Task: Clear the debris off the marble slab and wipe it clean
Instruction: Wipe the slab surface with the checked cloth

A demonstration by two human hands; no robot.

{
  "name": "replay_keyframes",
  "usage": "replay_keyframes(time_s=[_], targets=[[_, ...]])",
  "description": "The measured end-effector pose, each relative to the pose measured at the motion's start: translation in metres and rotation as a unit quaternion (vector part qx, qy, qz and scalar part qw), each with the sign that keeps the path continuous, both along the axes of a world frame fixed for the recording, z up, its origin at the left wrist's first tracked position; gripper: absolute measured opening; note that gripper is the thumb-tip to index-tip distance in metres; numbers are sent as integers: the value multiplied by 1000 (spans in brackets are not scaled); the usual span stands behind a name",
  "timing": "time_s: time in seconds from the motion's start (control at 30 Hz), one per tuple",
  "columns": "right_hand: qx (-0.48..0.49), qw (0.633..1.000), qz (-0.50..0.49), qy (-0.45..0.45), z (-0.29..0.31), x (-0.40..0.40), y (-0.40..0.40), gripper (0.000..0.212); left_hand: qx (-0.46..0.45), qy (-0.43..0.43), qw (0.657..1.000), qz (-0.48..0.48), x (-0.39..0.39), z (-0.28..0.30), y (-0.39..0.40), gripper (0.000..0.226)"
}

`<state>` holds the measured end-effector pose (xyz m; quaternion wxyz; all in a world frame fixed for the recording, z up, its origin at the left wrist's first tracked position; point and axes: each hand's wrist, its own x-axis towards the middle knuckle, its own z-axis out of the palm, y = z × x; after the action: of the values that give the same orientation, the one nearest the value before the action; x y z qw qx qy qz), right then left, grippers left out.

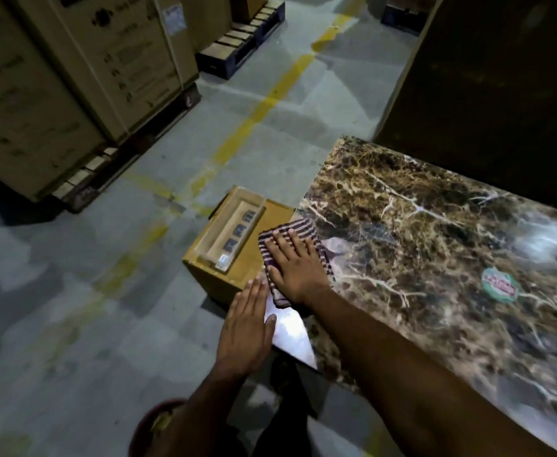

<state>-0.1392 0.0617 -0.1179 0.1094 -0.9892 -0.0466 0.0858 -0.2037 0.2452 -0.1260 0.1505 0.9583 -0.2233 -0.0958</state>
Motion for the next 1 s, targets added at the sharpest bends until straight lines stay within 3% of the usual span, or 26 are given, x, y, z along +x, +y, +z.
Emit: replay_keyframes(time_s=[0.17, 0.27, 0.5, 0.6, 0.87, 1.0], targets=[[7, 998, 62, 10, 3, -72, 54, 67, -106, 73, 989, 76, -54, 11, 42, 71], [11, 998, 65, 3, 4, -105, 67, 59, -99, 96, 988, 71, -73, 14, 51, 71], [5, 999, -49, 6, 2, -207, 15, 57, -17, 42, 997, -69, -111, 25, 16, 56], [1, 992, -123, 8, 0, -256, -24, 58, 0, 20, 992, -128, -125, 29, -21, 61], [-23, 970, -242, 25, -4, -379, -118, 59, 26, 26, 964, -263, -168, 29, -130, 57], [-34, 948, -316, 27, -5, -434, -170, 58, 32, 38, 933, -355, -182, 26, -195, 58]])
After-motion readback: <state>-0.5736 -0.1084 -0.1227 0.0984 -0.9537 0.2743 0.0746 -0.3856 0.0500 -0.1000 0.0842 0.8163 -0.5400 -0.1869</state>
